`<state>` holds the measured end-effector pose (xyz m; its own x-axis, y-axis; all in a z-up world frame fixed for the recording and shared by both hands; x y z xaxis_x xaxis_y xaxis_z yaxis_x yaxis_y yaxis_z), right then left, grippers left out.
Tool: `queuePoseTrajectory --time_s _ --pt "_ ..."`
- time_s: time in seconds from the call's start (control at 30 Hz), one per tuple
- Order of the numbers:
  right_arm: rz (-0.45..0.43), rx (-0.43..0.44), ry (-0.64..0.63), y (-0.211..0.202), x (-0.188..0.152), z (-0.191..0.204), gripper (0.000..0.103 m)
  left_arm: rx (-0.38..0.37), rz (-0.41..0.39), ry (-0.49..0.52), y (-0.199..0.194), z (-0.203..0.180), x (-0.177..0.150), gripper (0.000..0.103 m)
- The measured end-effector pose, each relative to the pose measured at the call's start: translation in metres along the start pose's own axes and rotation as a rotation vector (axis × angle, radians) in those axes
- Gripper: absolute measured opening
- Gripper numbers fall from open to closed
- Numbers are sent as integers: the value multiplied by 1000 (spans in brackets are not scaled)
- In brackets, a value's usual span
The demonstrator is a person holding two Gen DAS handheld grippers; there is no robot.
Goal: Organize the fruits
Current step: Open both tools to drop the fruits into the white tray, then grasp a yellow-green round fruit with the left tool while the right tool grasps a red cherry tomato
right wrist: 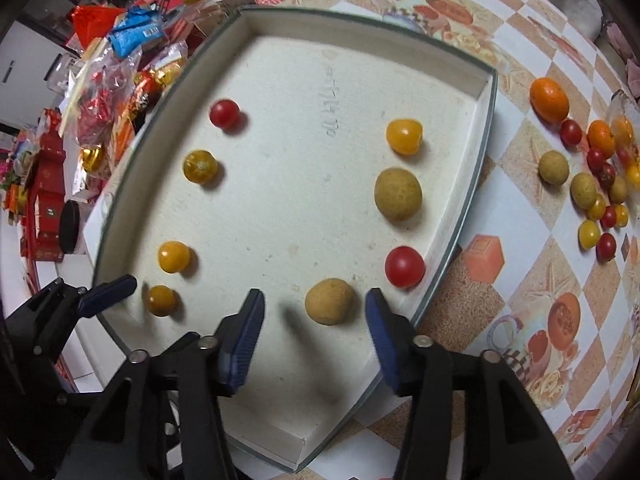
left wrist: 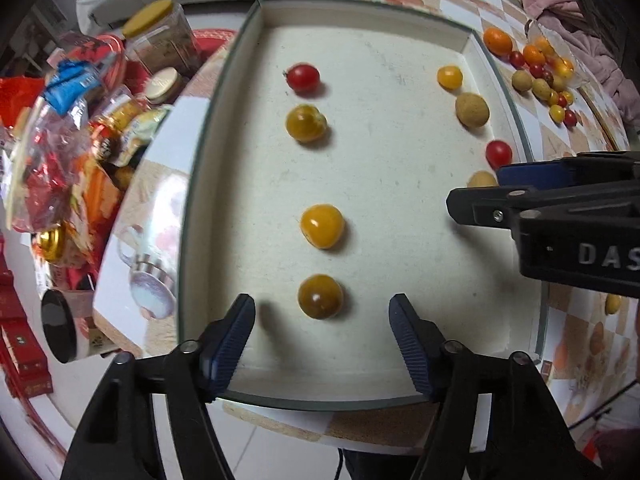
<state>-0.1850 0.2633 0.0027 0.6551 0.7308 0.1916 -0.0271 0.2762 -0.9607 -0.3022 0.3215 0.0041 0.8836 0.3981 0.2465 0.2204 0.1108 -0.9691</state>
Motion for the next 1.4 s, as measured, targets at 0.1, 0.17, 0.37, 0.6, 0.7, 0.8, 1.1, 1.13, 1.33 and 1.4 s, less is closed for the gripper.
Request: queuePoseTrajectory --time_s 0.1,0.17,0.37,0.6,0.7,0.8,1.1,1.13,1.33,1.4 --pt "-56 5 16 -16 5 -3 81 -4 18 -2 2 0 2 70" --pt "-82 13 42 -27 7 -9 81 5 20 4 1 0 4 70" --pt "-128 -23 147 -49 1 -45 83 0 4 30 -5 -8 17 70" --pt "-132 -89 320 -65 -30 -115 83 -47 -40 117 -13 -49 47 70" --pt "-131 -116 381 -70 -44 -142 83 -72 -61 160 -19 -74 61 70" --pt "-132 -142 432 -74 -54 -168 83 -103 -86 197 -25 -100 79 70" --pt "-146 -195 494 -74 -55 -223 83 -154 -137 256 -10 -167 140 70" --pt "-147 -197 491 -73 -53 -226 83 -146 -136 264 -5 -174 145 70" --pt "-150 -189 448 -62 -37 -239 65 -114 -121 281 29 -194 168 70" --pt "-150 -183 433 -57 -32 -242 61 -102 -111 284 40 -197 173 70"
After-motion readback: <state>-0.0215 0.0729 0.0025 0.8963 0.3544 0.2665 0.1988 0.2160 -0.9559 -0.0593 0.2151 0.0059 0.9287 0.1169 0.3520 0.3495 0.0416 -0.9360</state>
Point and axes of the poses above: each gripper's, at about its wrist camera, not at the fingertips, and y roughly the way its jaws point, z to its left, x to its top, the point moved 3 cm from there along y, roughly the way its jaws point, and after that the axes turned 7 degrees about -z, right-handed, at the moved point
